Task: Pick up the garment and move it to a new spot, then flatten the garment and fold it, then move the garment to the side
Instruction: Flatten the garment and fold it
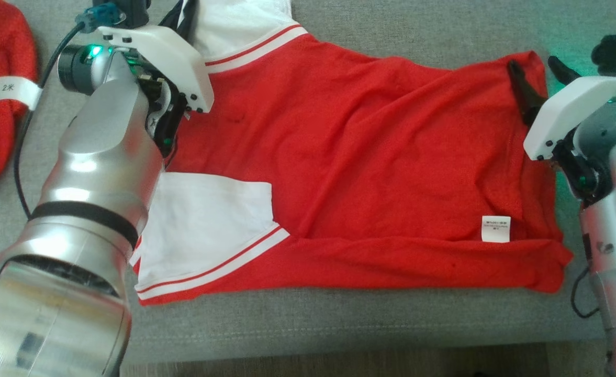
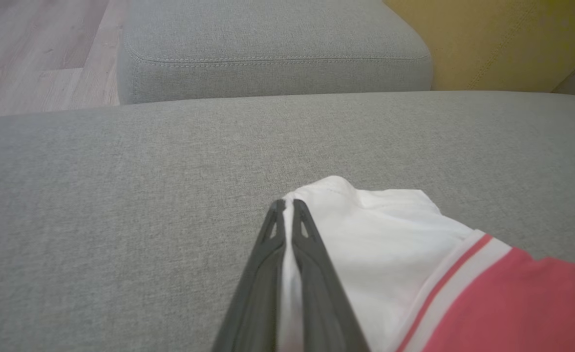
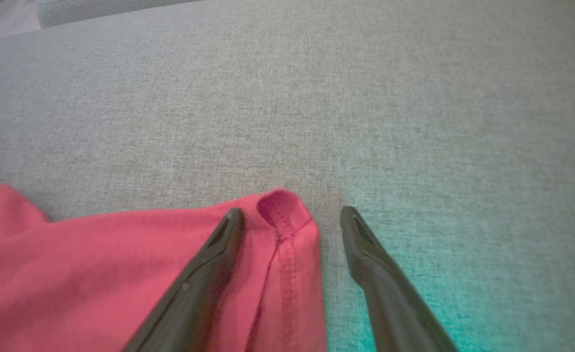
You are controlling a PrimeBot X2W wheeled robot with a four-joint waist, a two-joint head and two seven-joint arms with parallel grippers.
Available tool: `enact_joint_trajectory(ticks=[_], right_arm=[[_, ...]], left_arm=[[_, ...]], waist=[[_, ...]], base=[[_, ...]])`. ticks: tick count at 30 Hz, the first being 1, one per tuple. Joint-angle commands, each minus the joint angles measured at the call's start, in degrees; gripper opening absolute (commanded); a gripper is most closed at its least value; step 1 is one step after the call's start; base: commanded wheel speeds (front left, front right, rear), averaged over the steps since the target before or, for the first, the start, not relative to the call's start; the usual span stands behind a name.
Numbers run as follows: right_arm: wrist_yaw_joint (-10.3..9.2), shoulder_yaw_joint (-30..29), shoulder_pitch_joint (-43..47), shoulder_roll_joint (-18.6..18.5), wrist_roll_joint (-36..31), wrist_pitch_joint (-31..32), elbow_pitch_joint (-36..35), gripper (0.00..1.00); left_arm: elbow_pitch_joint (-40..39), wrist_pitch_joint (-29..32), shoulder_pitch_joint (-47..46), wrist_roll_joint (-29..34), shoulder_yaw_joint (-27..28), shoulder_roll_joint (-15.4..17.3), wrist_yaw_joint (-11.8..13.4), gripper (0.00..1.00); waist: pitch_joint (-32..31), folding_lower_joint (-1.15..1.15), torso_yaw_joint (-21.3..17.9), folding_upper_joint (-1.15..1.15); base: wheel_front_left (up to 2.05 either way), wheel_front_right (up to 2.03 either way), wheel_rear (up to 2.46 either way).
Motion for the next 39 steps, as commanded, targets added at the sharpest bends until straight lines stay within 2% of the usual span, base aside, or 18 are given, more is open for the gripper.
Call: enact_joint_trajectory(ticks=[1, 2, 3, 4, 5, 18, 24, 30, 39], right_arm=[[-0.04, 1.29, 1.98, -0.47, 0.54, 1.19, -1.17, 1.00], [-0.04, 1.31, 2.46, -0.42, 1.06, 1.75, -1.34, 1.00], [-0.04, 1.31, 2.88, -0.37, 1.50, 2.13, -1.67, 0.76], [-0.04, 1.32, 3.17, -0.41, 1.72, 2.32, -2.09, 0.26], [-0.04, 1.17, 3.41, -0.24, 2.23, 2.19, -2.58, 0.00], [-0.04, -1.38, 0.03, 0.36, 4.54, -7.85, -4.84, 0.00], [-0.04, -1.28, 1.50, 0.23, 7.46, -9.71, -7.09, 0.00], [-0.04, -1.71, 8.65, 0.30, 12.27, -8.59, -13.62, 0.00], [-0.04, -5.62, 23.07, 1.73, 13.54, -5.84, -26.03, 0.00]], left_arm=[[-1.50, -0.68, -1.00, -0.61, 0.41, 1.95, -0.33, 0.00], [-1.55, -0.73, -1.00, -0.88, 0.25, 2.04, -0.33, 0.00], [-1.60, -0.78, -0.97, -1.16, 0.10, 2.15, -0.33, 0.00], [-1.65, -0.83, -0.96, -1.46, -0.04, 2.27, -0.33, 0.00], [-1.71, -0.87, -0.95, -1.76, -0.18, 2.39, -0.33, 0.00], [-5.46, -2.06, -1.69, -4.99, 0.76, 4.50, -0.34, 0.00], [-13.57, -2.12, 1.02, -4.57, 3.98, 6.59, -0.34, 0.00], [-29.28, -2.13, 11.97, -2.25, 9.15, 8.85, 0.35, 0.00], [-56.34, -2.13, 36.35, 0.19, 13.20, 12.09, 3.91, 0.00]], waist=[[-0.14, 0.00, 0.18, 0.00], [-0.24, 0.00, 0.27, 0.00], [-0.36, 0.00, 0.29, 0.00], [-0.44, 0.00, 0.26, 0.00], [-0.50, 0.00, 0.23, 0.00], [-1.88, 0.00, 1.10, 0.00], [-2.72, 0.00, 1.71, 0.00], [-4.12, 0.00, 2.17, 0.00], [-5.34, 0.00, 2.38, 0.00]], base=[[0.00, 0.00, 0.00], [0.00, 0.00, 0.00], [0.00, 0.00, 0.00], [0.00, 0.00, 0.00], [0.00, 0.00, 0.00], [0.00, 0.00, 0.00], [0.00, 0.00, 0.00], [0.00, 0.00, 0.00], [0.00, 0.00, 0.00]])
